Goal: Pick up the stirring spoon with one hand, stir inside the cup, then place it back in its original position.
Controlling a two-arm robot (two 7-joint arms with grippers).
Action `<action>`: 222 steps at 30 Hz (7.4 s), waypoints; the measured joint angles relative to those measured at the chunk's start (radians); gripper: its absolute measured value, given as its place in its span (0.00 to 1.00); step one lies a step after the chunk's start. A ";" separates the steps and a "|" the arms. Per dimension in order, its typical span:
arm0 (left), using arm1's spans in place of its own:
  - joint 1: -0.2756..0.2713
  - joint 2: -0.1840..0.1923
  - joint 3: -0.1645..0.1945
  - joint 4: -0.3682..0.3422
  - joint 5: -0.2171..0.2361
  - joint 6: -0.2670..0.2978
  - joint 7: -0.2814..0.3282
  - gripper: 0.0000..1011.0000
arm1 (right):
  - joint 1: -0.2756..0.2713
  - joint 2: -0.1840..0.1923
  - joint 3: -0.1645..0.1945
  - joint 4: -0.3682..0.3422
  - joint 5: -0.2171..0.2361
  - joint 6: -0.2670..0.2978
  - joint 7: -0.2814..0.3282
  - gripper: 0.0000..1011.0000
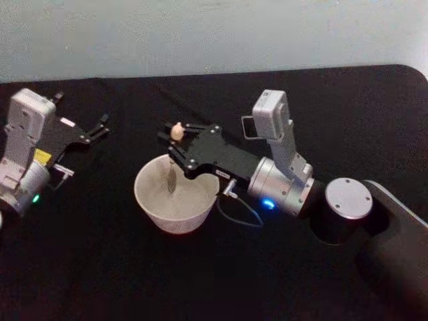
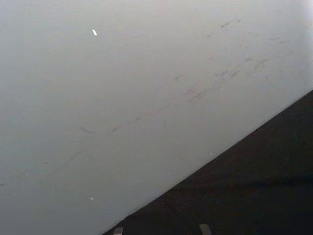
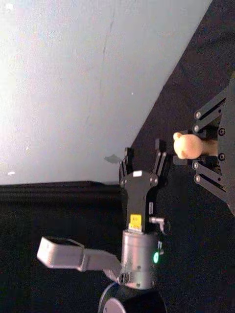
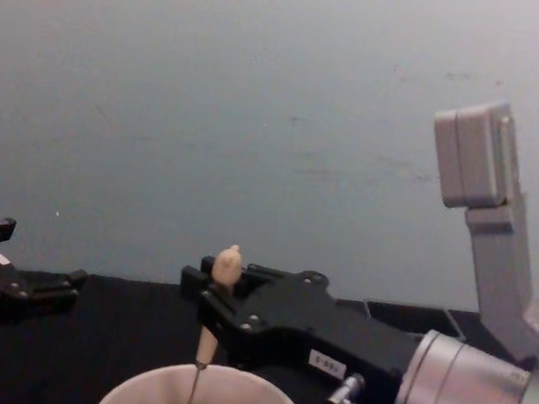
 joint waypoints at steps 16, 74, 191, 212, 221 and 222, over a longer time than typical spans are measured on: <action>0.000 0.000 0.000 0.000 0.000 0.000 0.000 0.99 | -0.025 0.023 0.042 -0.021 0.010 0.004 -0.010 0.16; 0.000 0.000 0.000 0.000 0.000 0.000 0.000 0.99 | -0.086 0.102 0.094 -0.283 0.085 0.035 -0.032 0.16; 0.000 0.000 0.000 0.000 0.000 0.000 0.000 0.99 | -0.217 0.101 0.235 -0.246 -0.076 0.122 -0.207 0.52; 0.000 0.000 0.000 0.000 0.000 0.000 0.000 0.99 | -0.217 0.101 0.235 -0.247 -0.074 0.122 -0.206 0.99; 0.000 0.000 0.000 0.000 0.000 0.000 0.000 0.99 | -0.211 0.109 0.234 -0.266 -0.046 0.108 -0.157 0.99; 0.000 0.000 0.000 0.000 0.000 0.000 0.000 0.99 | -0.210 0.110 0.234 -0.270 -0.041 0.106 -0.152 0.99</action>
